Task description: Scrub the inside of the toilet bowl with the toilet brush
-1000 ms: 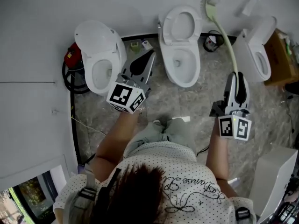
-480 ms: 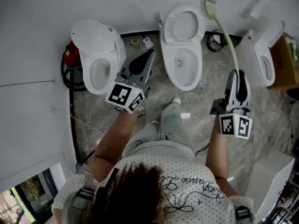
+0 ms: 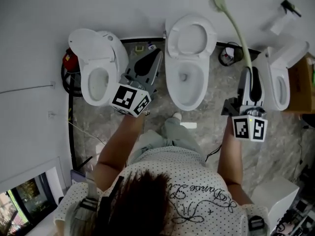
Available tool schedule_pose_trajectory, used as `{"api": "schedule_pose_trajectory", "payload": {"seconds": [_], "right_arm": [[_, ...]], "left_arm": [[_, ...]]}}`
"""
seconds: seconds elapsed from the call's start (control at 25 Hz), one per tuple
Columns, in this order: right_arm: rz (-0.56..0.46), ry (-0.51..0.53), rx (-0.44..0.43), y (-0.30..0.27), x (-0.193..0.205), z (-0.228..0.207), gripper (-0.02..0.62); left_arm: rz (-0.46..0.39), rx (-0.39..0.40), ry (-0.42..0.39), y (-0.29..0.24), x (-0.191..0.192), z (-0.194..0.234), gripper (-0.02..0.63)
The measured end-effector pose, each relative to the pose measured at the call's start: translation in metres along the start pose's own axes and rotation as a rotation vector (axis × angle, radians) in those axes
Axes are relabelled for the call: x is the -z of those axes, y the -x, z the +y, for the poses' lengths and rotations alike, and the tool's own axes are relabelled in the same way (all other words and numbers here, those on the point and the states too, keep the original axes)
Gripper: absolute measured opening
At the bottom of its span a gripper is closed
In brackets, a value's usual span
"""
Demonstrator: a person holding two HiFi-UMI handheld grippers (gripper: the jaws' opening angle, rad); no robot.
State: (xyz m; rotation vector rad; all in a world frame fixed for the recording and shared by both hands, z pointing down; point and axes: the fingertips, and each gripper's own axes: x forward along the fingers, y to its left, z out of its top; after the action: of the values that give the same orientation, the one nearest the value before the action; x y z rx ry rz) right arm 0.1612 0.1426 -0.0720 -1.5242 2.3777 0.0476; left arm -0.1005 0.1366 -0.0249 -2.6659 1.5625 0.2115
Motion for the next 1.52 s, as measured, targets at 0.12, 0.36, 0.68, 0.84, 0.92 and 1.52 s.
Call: {"api": "schedule_pose_trajectory", "payload": {"seconds": [0.12, 0.36, 0.68, 0.84, 0.92, 1.52], "right_arm": [[0.004, -0.029, -0.03, -0.021, 0.007, -0.021, 0.112], [0.053, -0.101, -0.018, -0.048, 0.04, -0.045, 0.114], [0.151, -0.218, 0.05, -0.058, 0.101, -0.069, 0.114], [0.174, -0.258, 0.117, -0.046, 0.131, -0.081, 0.114], [0.171, -0.279, 0.136, -0.038, 0.142, -0.079, 0.114], [0.329, -0.258, 0.354, 0.024, 0.234, -0.048, 0.114]], "left_arm": [[0.012, -0.026, -0.003, -0.023, 0.004, 0.002, 0.002], [0.059, -0.069, 0.025, -0.046, 0.029, 0.019, 0.003], [0.142, -0.062, 0.101, -0.083, 0.097, 0.055, 0.003], [0.17, -0.026, 0.12, -0.108, 0.126, 0.072, 0.002], [0.18, -0.005, 0.126, -0.118, 0.139, 0.079, 0.002], [0.255, 0.198, 0.185, -0.146, 0.228, 0.102, 0.003]]}}
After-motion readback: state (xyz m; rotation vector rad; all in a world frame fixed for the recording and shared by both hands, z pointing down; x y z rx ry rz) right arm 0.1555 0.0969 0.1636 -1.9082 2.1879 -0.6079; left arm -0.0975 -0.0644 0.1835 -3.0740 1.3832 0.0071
